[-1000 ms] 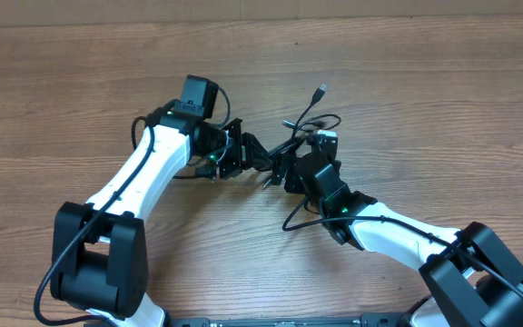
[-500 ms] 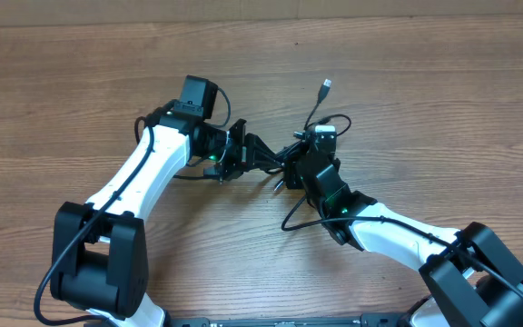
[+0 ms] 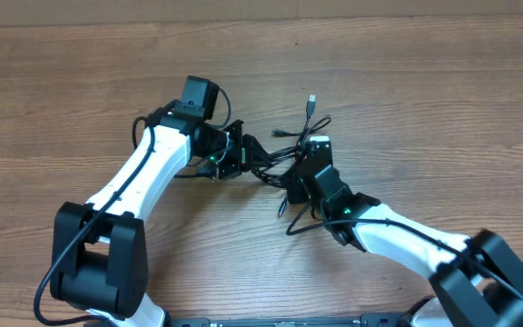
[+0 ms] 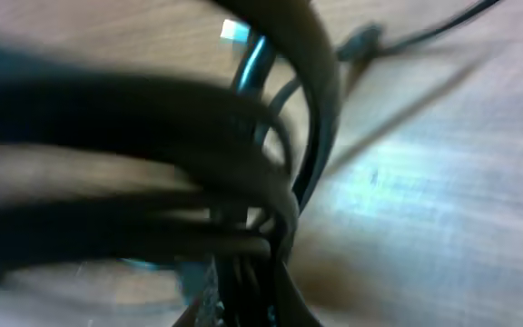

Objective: Untangle cables

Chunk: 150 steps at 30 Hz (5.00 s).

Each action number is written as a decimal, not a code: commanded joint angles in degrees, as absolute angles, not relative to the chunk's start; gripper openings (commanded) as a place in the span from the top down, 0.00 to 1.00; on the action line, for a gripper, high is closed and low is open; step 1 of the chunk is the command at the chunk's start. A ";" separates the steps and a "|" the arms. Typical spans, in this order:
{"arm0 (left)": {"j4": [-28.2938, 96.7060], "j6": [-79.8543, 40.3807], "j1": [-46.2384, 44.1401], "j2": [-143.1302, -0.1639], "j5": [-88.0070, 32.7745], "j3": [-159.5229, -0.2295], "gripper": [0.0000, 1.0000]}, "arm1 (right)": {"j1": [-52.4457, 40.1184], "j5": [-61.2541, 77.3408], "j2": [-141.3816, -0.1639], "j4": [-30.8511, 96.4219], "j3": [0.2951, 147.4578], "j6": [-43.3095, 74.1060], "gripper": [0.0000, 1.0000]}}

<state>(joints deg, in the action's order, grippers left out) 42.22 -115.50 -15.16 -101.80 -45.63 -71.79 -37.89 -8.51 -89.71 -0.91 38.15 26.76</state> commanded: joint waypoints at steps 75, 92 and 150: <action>49.21 -83.61 -13.56 -100.40 -8.62 -72.75 0.93 | -38.20 3.11 -67.13 20.08 38.63 19.59 0.34; 39.22 -55.59 -14.35 -100.38 -21.37 -72.75 0.96 | -38.20 13.26 -80.42 11.14 39.42 -1.74 0.00; 40.51 -89.73 -16.58 -100.40 -21.54 -72.75 0.59 | -38.30 13.15 -98.78 -5.91 39.33 42.70 0.37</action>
<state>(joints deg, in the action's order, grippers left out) 40.32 -93.84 -16.78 -100.66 -24.84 -72.53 -38.24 12.84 -96.88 -5.74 38.59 39.00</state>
